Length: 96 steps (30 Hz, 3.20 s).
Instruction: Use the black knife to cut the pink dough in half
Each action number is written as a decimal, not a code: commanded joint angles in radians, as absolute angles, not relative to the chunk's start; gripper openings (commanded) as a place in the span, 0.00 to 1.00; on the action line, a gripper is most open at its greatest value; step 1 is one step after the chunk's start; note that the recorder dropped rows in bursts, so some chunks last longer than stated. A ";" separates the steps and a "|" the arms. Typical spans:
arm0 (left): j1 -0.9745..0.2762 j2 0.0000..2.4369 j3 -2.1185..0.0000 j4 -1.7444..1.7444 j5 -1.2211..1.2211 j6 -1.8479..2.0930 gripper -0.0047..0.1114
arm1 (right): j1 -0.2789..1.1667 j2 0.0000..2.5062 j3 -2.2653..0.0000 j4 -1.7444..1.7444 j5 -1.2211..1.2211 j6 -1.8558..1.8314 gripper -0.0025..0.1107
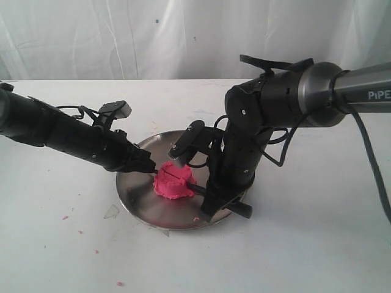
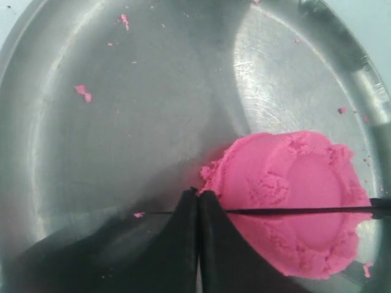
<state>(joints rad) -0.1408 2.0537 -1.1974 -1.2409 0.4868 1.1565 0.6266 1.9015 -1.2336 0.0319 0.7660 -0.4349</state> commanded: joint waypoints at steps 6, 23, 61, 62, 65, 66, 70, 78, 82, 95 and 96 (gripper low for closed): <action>-0.152 2.073 -1.189 -1.212 0.464 1.166 0.04 | 0.619 1.935 -1.230 0.034 0.760 -0.449 0.02; -0.152 2.012 -1.247 -1.199 0.457 1.186 0.04 | 0.619 1.939 -1.230 0.034 0.760 -0.449 0.02; -0.152 1.968 -1.270 -1.166 0.437 1.174 0.04 | 0.617 1.915 -1.236 0.062 0.798 -0.465 0.02; -0.152 1.966 -1.270 -1.166 0.437 1.174 0.04 | 0.617 1.915 -1.236 0.059 0.795 -0.458 0.02; -0.152 1.963 -1.270 -1.166 0.439 1.174 0.04 | 0.617 1.915 -1.236 0.035 0.781 -0.420 0.02; -0.152 1.961 -1.270 -1.166 0.441 1.174 0.04 | 0.617 1.915 -1.236 0.020 0.777 -0.404 0.02; -0.152 1.961 -1.270 -1.166 0.441 1.162 0.04 | 0.617 1.915 -1.236 -0.026 0.758 -0.349 0.02; -0.152 1.961 -1.270 -1.166 0.444 1.160 0.04 | 0.615 1.915 -1.236 -0.135 0.736 -0.216 0.02; -0.152 1.955 -1.270 -1.166 0.444 1.160 0.04 | 0.609 1.912 -1.236 -0.116 0.728 -0.227 0.02; -0.140 1.725 -1.270 -1.019 0.397 1.064 0.04 | 0.545 1.718 -1.220 0.328 0.543 -0.238 0.02; -0.140 1.711 -1.268 -1.012 0.397 1.055 0.04 | 0.532 1.703 -1.206 0.352 0.529 -0.230 0.02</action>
